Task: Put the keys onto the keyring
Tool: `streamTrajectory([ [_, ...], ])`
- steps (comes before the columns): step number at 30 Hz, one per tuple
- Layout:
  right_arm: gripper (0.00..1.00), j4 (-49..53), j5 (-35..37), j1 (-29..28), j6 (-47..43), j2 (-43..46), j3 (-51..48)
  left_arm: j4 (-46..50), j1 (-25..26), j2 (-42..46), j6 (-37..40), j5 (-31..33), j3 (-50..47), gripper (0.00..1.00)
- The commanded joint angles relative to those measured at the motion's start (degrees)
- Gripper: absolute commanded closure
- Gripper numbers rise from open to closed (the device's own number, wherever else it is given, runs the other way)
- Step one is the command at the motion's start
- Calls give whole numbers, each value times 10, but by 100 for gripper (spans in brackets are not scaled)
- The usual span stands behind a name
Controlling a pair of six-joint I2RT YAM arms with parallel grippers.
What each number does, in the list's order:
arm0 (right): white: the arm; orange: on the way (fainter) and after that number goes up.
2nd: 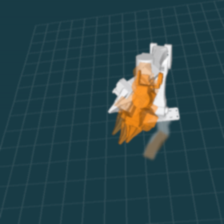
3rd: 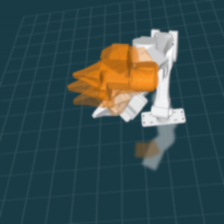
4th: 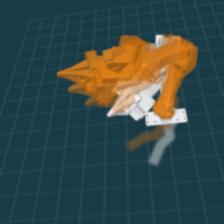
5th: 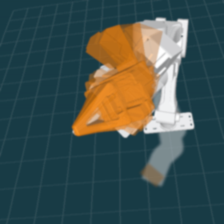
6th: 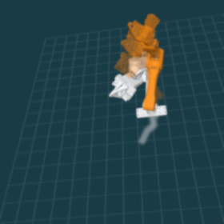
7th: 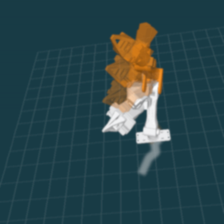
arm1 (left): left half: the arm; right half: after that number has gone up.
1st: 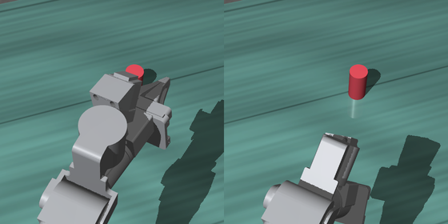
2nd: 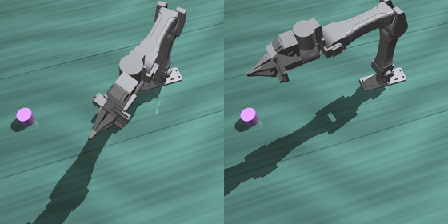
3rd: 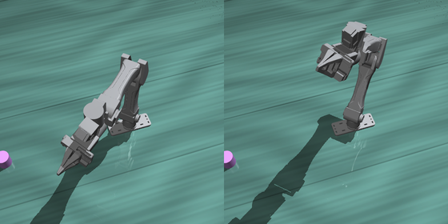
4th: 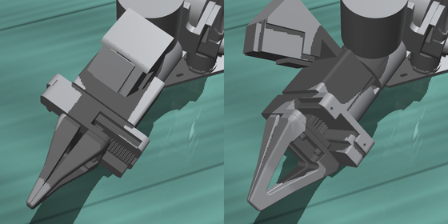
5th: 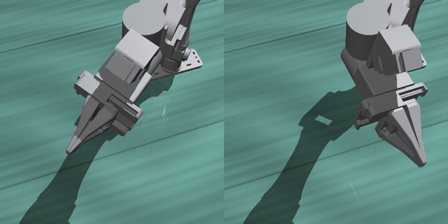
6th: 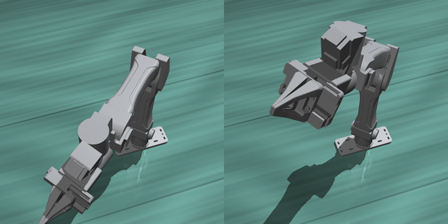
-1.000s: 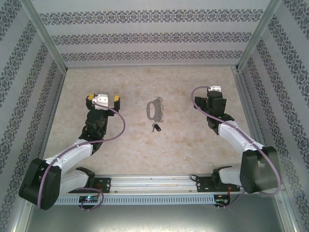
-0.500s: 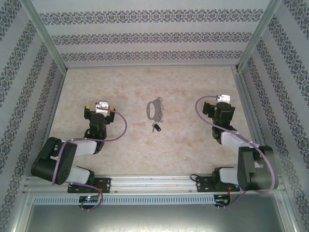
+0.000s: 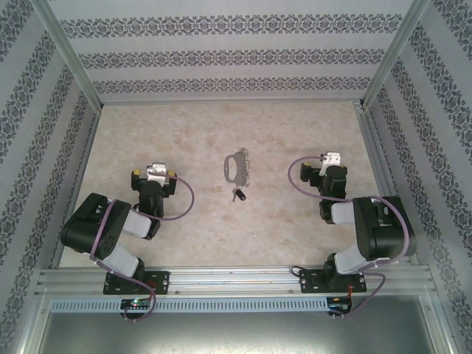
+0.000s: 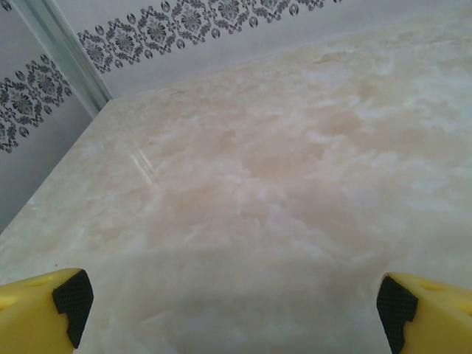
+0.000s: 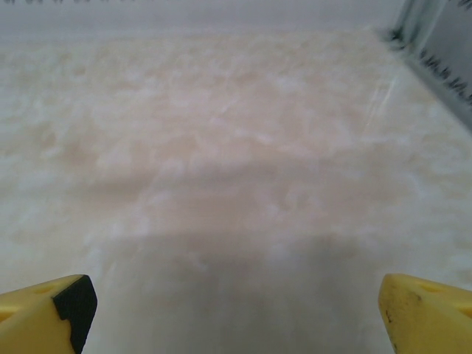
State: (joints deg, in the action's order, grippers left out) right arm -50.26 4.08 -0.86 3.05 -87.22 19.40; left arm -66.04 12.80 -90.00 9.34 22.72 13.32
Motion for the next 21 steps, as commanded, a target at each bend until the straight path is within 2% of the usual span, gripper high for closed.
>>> streamTrajectory([
  [1, 2, -55, -70, 1, -30, 2, -1, -4, -30, 20, -30, -46, 19, 0],
  [6, 2, -46, -82, 1, -33, 3, -1, 14, -74, 7, -57, -151, 18, 0],
  [7, 2, -45, -86, 4, -30, 2, -1, -29, -77, -24, -43, -169, 21, 0],
  [8, 2, -37, -92, 7, -26, 1, 12, -23, -78, -23, -44, -176, 25, 0],
  [10, 2, -23, -98, 19, -10, 0, 26, 86, -90, 5, -55, -209, 53, 0],
  [11, 2, -25, -101, 22, -8, -1, 26, 82, -99, -7, -61, -221, 63, 0],
  [12, 2, -26, -100, 22, -8, -2, 26, 89, -105, -13, -68, -218, 74, 0],
  [14, 2, -23, -89, 21, -6, -2, 27, 164, -124, -3, -91, -236, 100, 0],
  [21, 2, -24, -31, 1, -15, 2, 24, 147, -132, -7, -93, -248, 97, 0],
])
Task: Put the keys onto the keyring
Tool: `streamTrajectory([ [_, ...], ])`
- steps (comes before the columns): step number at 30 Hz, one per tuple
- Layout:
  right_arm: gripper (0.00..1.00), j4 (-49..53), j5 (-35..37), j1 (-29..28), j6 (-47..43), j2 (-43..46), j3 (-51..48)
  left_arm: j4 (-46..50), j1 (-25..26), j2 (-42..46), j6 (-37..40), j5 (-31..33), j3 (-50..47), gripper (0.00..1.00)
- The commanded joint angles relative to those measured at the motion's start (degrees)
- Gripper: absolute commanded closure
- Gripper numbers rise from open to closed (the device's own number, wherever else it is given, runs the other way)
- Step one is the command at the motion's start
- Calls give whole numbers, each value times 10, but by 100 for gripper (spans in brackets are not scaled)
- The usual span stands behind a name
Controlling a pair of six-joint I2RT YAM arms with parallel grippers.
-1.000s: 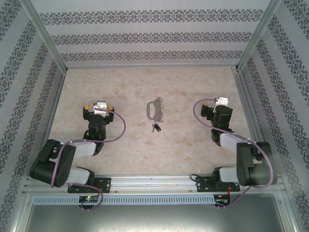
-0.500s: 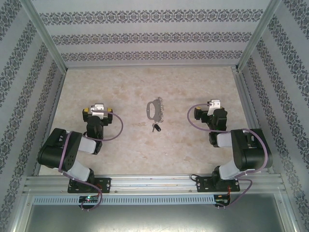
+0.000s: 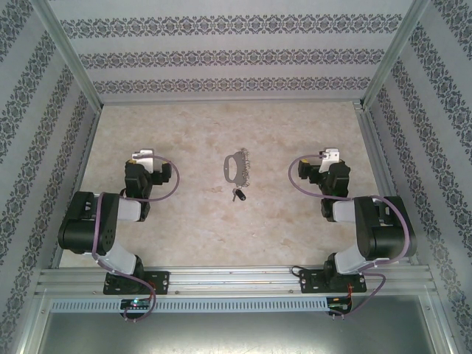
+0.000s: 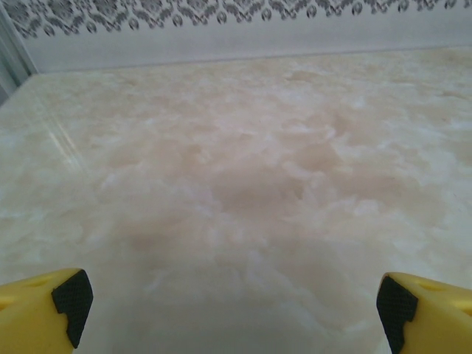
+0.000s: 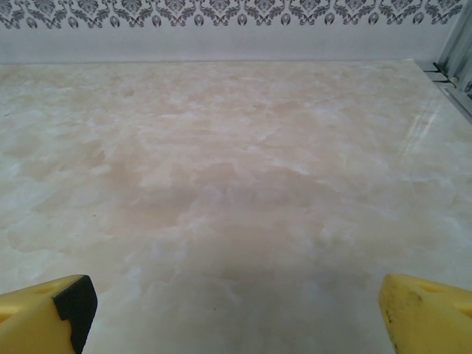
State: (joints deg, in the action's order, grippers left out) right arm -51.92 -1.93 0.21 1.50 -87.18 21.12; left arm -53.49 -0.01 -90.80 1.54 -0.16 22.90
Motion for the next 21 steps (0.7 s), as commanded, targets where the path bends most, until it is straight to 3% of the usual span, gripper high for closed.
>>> streamTrajectory([
  [1, 2, -7, 33, -12, 0, 1, 7, 13, -3, 1, -15, -16, -1, 0],
  [21, 2, -7, 37, -15, -4, 1, 6, 18, -3, 2, -17, -10, 0, 0],
])
